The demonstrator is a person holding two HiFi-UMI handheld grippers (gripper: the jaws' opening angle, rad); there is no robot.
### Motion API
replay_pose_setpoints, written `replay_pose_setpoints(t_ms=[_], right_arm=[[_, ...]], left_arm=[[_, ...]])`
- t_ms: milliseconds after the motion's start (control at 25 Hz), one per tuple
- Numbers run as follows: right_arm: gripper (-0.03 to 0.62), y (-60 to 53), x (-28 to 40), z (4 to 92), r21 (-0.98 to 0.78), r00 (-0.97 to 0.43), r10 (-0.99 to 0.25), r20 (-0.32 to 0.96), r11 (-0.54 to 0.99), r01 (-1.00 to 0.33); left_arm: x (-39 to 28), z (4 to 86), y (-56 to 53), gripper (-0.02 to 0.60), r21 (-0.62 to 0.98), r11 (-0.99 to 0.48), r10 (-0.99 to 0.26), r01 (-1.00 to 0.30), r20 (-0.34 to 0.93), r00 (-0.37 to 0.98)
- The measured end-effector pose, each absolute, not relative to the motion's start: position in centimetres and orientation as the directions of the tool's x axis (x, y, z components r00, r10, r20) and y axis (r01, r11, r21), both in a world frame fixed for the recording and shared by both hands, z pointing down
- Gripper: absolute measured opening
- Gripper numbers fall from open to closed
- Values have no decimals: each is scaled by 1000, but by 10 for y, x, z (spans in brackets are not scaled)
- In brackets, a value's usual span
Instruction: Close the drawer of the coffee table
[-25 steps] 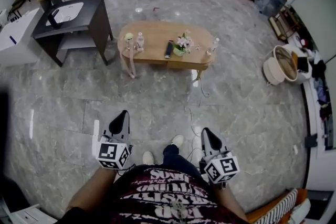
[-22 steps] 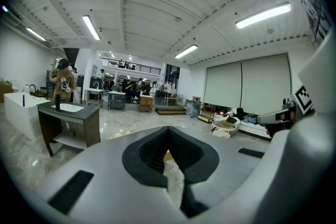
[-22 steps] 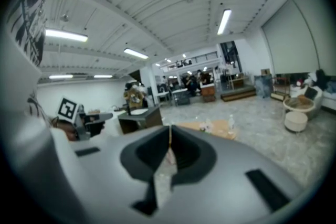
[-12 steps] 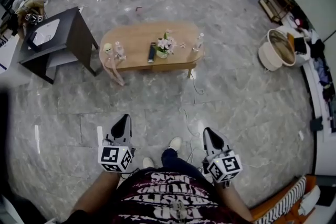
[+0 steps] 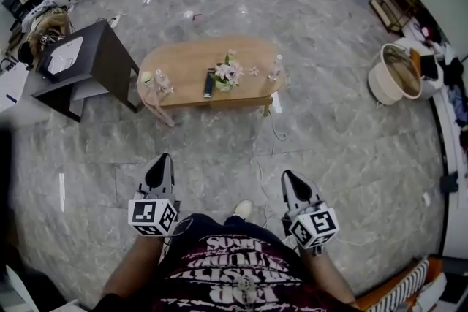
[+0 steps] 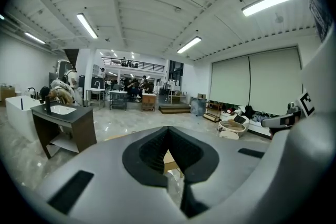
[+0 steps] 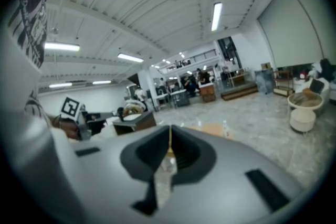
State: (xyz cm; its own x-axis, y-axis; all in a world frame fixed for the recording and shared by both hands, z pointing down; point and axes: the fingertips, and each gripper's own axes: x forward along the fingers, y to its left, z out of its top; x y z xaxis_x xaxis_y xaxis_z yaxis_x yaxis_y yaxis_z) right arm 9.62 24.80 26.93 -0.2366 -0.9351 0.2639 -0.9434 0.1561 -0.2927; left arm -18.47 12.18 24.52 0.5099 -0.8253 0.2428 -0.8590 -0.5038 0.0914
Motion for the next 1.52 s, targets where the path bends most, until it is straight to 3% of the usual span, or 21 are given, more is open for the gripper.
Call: replay_pose_setpoints(t_ms=[360,680,1200,1520], right_arm=[[35,214,116,275,-311,-285,-926,248,202,-929],[35,177,116,290,-319,-316,-900,300,218,-923],[35,60,139,265,-203,-250,-906,343,188,-961],[35,0,178,249,-161,-105,-941,321,55,-985]], left_arm=[[-179,237,104,23,58,-453,-861,-890,230,453],[-185,269,72,23,99,-408,-859,-908,297,418],[-121,266,-89,23,128,-516,-819,-847,215,532],[-103,292,-153,23,155,-592,-759,-791,222,612]])
